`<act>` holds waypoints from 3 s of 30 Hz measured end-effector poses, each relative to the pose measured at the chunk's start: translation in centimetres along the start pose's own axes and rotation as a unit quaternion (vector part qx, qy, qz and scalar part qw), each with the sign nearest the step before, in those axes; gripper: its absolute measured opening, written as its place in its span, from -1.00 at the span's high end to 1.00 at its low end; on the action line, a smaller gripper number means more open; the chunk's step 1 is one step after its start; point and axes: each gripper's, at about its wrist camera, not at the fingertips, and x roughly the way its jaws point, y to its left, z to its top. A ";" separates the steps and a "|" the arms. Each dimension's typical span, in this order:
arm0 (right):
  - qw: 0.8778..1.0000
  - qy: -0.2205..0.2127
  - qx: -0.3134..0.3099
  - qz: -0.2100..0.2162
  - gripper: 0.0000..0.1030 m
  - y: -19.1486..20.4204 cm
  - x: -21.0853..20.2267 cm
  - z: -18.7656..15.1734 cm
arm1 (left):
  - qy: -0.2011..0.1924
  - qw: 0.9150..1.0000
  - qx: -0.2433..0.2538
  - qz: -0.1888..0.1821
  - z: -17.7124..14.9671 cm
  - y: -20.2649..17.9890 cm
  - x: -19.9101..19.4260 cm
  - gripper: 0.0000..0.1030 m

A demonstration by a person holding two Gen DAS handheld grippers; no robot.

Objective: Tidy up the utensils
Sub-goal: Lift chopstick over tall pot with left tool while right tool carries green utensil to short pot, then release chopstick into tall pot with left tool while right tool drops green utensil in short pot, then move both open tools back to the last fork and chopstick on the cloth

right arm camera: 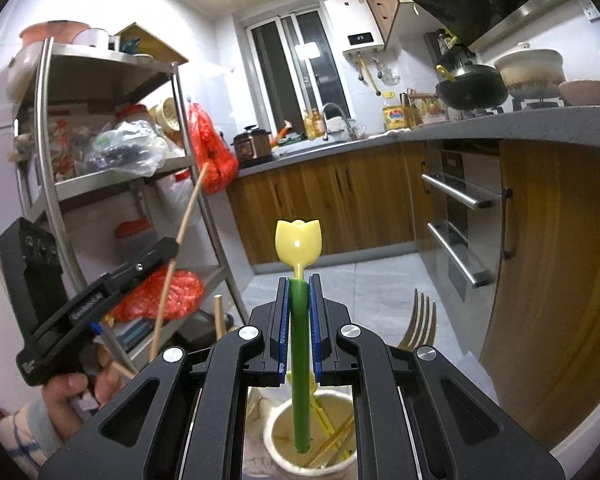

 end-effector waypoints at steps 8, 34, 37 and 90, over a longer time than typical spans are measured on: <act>1.000 0.010 0.013 0.006 0.80 -0.5 1.7 -1.1 | 0.012 1.000 0.000 -0.008 -1.5 0.2 1.1 0.92; 0.997 0.078 0.001 -0.001 0.80 -0.9 2.4 -5.9 | 0.055 0.997 0.047 -0.005 -2.5 -0.1 -1.2 0.92; 0.996 0.091 -0.004 0.002 0.80 -0.6 2.4 -6.2 | 0.060 0.997 0.053 0.001 -2.5 -0.3 -1.4 0.92; 0.987 0.104 -0.011 -0.121 -0.90 -5.6 -10.7 -7.6 | 0.195 0.971 0.036 0.133 -8.1 -6.5 -11.2 -0.89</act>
